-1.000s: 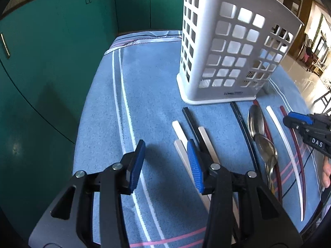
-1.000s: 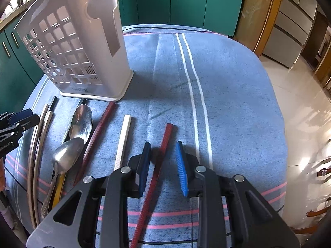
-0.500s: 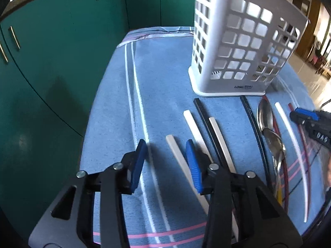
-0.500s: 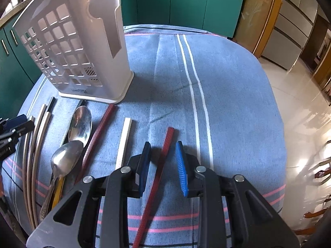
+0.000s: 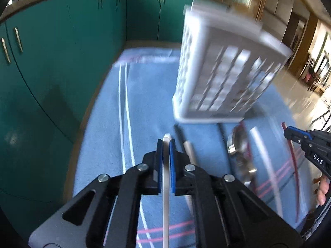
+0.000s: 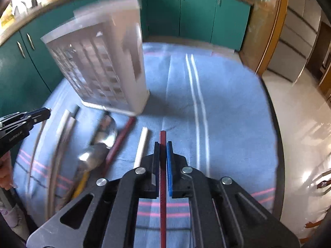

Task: Organize utensils
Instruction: 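Lift both chopsticks and drop them into the white caddy, opening both tools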

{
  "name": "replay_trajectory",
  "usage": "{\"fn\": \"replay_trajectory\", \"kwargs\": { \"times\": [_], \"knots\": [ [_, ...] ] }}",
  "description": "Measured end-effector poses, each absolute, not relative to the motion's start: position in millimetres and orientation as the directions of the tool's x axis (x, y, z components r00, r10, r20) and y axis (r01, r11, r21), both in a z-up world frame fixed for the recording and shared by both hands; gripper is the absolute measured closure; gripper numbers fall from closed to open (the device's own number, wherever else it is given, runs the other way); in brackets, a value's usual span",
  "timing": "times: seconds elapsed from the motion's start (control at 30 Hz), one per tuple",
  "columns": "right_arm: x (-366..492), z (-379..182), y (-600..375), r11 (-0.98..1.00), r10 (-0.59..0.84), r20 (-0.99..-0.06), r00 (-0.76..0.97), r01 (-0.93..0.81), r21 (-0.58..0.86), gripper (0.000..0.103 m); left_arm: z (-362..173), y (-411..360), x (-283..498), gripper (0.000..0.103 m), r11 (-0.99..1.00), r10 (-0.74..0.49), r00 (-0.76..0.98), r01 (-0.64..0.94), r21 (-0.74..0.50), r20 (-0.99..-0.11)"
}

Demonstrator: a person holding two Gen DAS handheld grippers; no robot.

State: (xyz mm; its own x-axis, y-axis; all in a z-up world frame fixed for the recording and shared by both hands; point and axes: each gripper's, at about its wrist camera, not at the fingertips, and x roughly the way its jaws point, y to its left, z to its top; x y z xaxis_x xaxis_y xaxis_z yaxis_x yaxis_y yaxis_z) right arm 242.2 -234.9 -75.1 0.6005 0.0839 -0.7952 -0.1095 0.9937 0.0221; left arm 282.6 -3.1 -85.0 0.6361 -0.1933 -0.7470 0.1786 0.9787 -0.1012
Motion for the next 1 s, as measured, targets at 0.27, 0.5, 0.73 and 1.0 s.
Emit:
{"fn": "replay_trajectory", "kwargs": {
  "times": [0.27,0.5,0.73,1.0],
  "knots": [
    [184,14,-237,0.988,0.137,-0.647,0.750,-0.151,0.034,0.096,3,11,234,0.097,0.967,-0.253,0.774,0.186,-0.173,-0.580],
    [158,70,-241,0.983,0.178,-0.516,0.838,-0.175,0.055,0.096,74,27,207,0.097,0.965,-0.232,0.873,0.153,-0.211,-0.430],
    [169,125,-239,0.982,0.187,-0.368,0.911,-0.184,0.045,0.096,126,44,213,0.097,0.941,-0.220,0.921,0.113,-0.320,-0.321],
    [203,173,-235,0.977,0.211,-0.201,0.957,-0.200,0.076,0.096,161,62,244,0.097,0.859,-0.178,0.965,0.057,-0.509,-0.193]
  ]
}}
